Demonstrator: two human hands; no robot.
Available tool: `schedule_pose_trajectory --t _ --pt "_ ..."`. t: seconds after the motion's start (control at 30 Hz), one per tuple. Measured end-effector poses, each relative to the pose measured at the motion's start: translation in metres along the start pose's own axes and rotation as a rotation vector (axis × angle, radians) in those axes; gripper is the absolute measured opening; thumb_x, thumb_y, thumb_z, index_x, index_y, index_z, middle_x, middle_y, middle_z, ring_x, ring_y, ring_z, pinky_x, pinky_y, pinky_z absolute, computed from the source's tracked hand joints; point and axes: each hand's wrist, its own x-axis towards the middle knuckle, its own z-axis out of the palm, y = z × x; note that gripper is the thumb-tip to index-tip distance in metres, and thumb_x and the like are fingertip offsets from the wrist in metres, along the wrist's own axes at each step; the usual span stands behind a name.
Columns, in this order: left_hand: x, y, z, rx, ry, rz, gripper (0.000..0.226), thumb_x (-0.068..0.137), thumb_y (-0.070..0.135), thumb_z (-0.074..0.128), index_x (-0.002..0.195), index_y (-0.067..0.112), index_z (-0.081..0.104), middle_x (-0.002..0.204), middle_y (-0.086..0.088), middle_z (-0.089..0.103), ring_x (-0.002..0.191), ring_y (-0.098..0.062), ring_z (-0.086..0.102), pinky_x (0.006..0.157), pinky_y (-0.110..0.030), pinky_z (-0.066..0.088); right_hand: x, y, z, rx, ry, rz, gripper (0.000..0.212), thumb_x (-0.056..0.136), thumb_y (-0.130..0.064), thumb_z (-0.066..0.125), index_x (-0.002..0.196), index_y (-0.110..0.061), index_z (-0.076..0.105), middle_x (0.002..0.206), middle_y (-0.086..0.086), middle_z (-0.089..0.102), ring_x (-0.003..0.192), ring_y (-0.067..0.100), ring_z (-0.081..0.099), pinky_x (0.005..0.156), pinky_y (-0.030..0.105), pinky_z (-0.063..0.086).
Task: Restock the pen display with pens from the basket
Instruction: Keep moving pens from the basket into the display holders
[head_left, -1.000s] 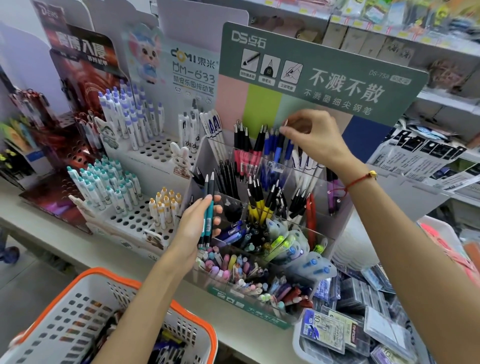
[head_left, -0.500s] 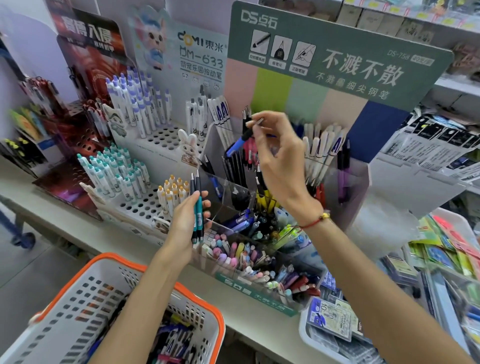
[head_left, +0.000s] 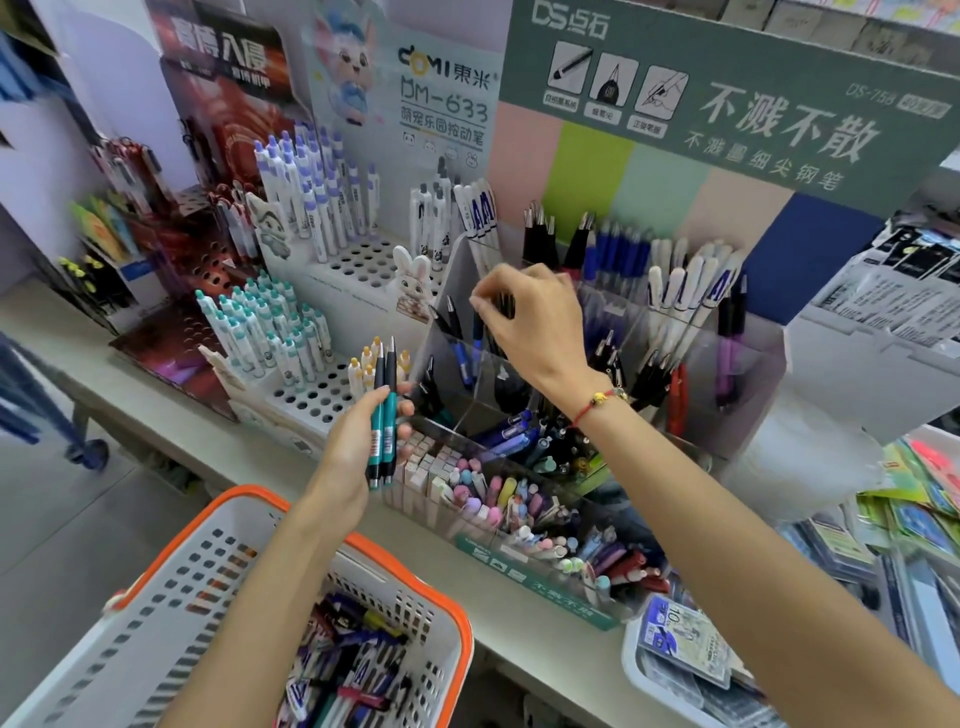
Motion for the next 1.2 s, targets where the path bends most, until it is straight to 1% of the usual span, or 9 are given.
schedule_pose_trajectory --t 0.17,0.27,0.33,0.43,0.67,0.73,0.83,1.07,1.2 --pt "-0.001 0.0 0.003 0.05 -0.021 -0.003 0.025 0.104 0.022 0.038 0.103 0.014 0.062 0.07 0.005 0.06 0.054 -0.006 0.052 0.047 -0.017 0.047 0.005 -0.009 0.002 -0.171 -0.039 -0.086 0.01 0.083 -0.025 0.074 0.086 -0.016 0.077 0.099 0.002 0.069 0.1 0.026 0.054 0.079 0.033 0.034" --pt "-0.004 -0.001 0.008 0.086 -0.042 0.009 0.026 0.103 0.022 0.039 0.101 0.015 0.064 0.071 0.005 0.063 0.055 -0.006 0.055 0.049 -0.017 0.048 -0.001 -0.027 -0.007 -0.099 0.056 -0.074 0.018 0.087 -0.029 0.07 0.096 -0.014 0.074 0.093 0.001 0.063 0.089 0.018 0.052 0.071 0.021 0.035" --pt "-0.004 -0.004 0.01 0.121 -0.08 0.021 0.026 0.103 0.023 0.039 0.1 0.018 0.065 0.073 0.006 0.066 0.06 -0.007 0.056 0.055 -0.019 0.048 -0.015 -0.041 -0.009 0.078 -0.095 0.072 0.028 0.092 -0.036 0.063 0.11 -0.014 0.069 0.091 -0.005 0.06 0.082 0.01 0.052 0.065 0.013 0.038" --pt "-0.001 -0.01 0.012 0.146 -0.12 0.027 0.02 0.102 0.023 0.043 0.107 0.018 0.062 0.077 0.005 0.069 0.072 -0.012 0.06 0.069 -0.027 0.048 -0.033 -0.047 0.001 0.276 -0.305 0.269 0.029 0.093 -0.035 0.062 0.113 -0.015 0.069 0.094 -0.005 0.068 0.085 0.012 0.063 0.076 0.031 0.054" --pt "0.011 -0.01 0.007 0.135 0.025 0.066 0.025 0.104 0.018 0.04 0.109 0.018 0.064 0.105 0.0 0.072 0.098 -0.012 0.066 0.091 -0.031 0.049 -0.041 -0.043 0.01 0.493 -0.065 0.478 0.019 0.095 -0.017 0.06 0.114 -0.014 0.064 0.09 -0.005 0.067 0.082 0.006 0.064 0.077 0.029 0.057" --pt "0.016 -0.009 0.003 0.05 0.09 0.067 0.024 0.104 0.016 0.04 0.108 0.017 0.063 0.108 -0.002 0.07 0.1 -0.013 0.064 0.09 -0.029 0.049 -0.044 -0.041 0.008 0.407 0.018 0.409 0.03 0.096 -0.017 0.059 0.125 -0.016 0.054 0.094 -0.002 0.067 0.081 0.008 0.064 0.073 0.024 0.056" --pt "0.019 -0.006 -0.001 -0.017 0.12 0.052 0.022 0.104 0.017 0.041 0.103 0.019 0.063 0.101 -0.003 0.07 0.085 -0.013 0.064 0.079 -0.029 0.051 -0.048 -0.035 0.013 0.235 0.031 0.209 0.023 0.097 -0.015 0.059 0.119 -0.012 0.056 0.091 0.001 0.069 0.075 0.015 0.066 0.066 0.035 0.057" --pt "0.017 -0.01 -0.008 -0.006 0.11 0.027 0.023 0.104 0.018 0.042 0.106 0.019 0.065 0.093 0.002 0.071 0.079 -0.009 0.064 0.076 -0.028 0.051 -0.052 -0.028 0.046 -0.021 -0.356 0.147 0.02 0.101 -0.021 0.047 0.112 -0.01 0.06 0.094 0.012 0.07 0.086 0.035 0.065 0.068 0.044 0.053" --pt "0.014 -0.007 -0.019 -0.007 0.079 0.031 0.024 0.103 0.02 0.041 0.102 0.017 0.065 0.078 0.006 0.062 0.06 -0.003 0.053 0.063 -0.021 0.049 -0.044 -0.026 0.049 -0.019 -0.466 0.2 0.017 0.094 -0.021 0.061 0.101 -0.011 0.073 0.096 0.01 0.073 0.093 0.032 0.066 0.077 0.042 0.054"
